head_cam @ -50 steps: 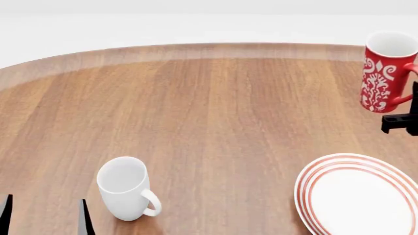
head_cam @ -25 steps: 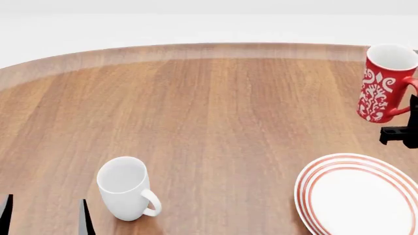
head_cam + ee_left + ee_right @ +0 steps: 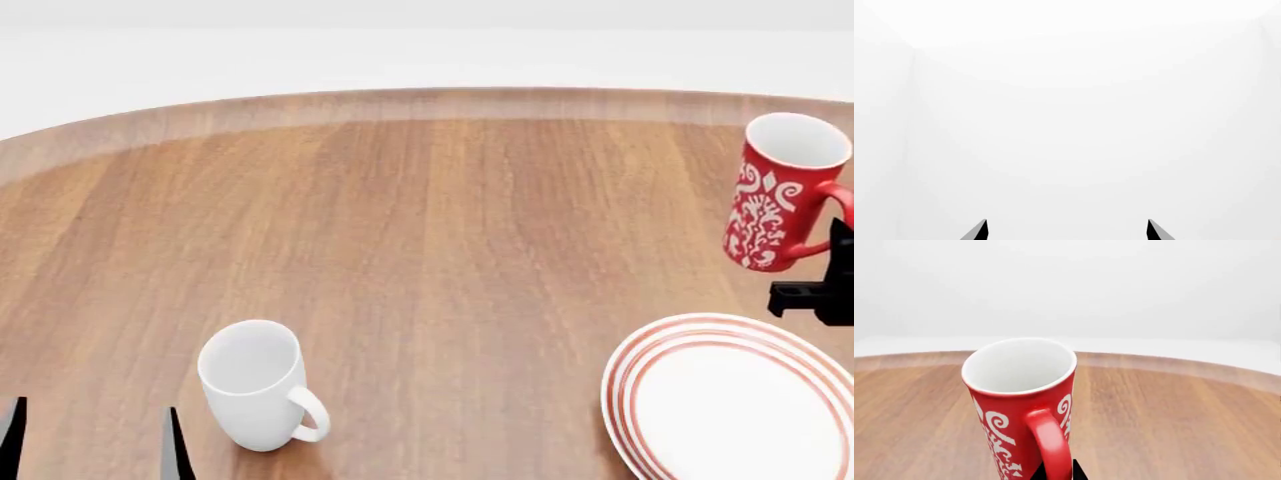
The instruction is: Pick up the red mug and put it on the plate
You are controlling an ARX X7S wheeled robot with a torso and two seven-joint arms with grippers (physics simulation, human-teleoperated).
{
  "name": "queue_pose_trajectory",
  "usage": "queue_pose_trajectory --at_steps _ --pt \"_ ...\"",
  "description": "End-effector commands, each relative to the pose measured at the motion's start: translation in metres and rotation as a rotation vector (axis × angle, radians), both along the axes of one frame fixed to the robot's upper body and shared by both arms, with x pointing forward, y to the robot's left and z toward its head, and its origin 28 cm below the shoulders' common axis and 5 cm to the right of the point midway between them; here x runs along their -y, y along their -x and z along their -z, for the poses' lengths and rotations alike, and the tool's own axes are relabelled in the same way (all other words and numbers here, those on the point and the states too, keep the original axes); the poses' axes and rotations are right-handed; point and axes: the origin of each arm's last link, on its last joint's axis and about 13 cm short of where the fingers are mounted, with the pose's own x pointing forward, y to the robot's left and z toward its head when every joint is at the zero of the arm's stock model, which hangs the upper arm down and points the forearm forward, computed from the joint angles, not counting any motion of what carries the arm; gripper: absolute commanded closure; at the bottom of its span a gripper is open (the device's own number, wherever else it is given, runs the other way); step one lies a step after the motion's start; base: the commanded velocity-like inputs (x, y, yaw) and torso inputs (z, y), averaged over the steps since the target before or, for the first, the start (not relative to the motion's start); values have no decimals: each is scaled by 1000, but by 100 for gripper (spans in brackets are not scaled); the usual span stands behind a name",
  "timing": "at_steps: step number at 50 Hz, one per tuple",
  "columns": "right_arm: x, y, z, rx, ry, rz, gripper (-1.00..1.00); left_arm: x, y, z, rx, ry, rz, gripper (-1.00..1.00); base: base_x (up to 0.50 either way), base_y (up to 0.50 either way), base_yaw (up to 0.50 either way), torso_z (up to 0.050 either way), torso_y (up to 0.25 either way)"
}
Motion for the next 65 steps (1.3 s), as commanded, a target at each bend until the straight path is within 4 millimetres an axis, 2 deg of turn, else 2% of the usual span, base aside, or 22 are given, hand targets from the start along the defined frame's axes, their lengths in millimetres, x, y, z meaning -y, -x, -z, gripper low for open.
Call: queue_pose_trajectory --at_steps 1,8,15,23,28,41,65 --pt "-2 2 -8 30 3 7 100 0 0 0 1 1 0 -100 0 0 0 0 0" --pt "-1 2 -8 30 3 5 100 0 0 0 1 1 0 -100 0 0 0 0 0" --pt "8 -10 2 20 -34 38 100 0 0 0 1 -1 -1 -100 0 0 0 0 0" --pt "17 -13 25 4 -57 51 100 0 0 0 1 -1 -5 -100 0 0 0 0 0" --pt "14 -13 38 -2 -40 29 100 0 0 0 1 -1 -6 -100 0 0 0 0 0" --pt "9 -19 45 -6 -6 3 100 0 0 0 0 -1 -6 -100 0 0 0 0 1" --pt "8 -14 67 -1 12 8 100 0 0 0 -1 -3 -6 -100 0 0 0 0 0"
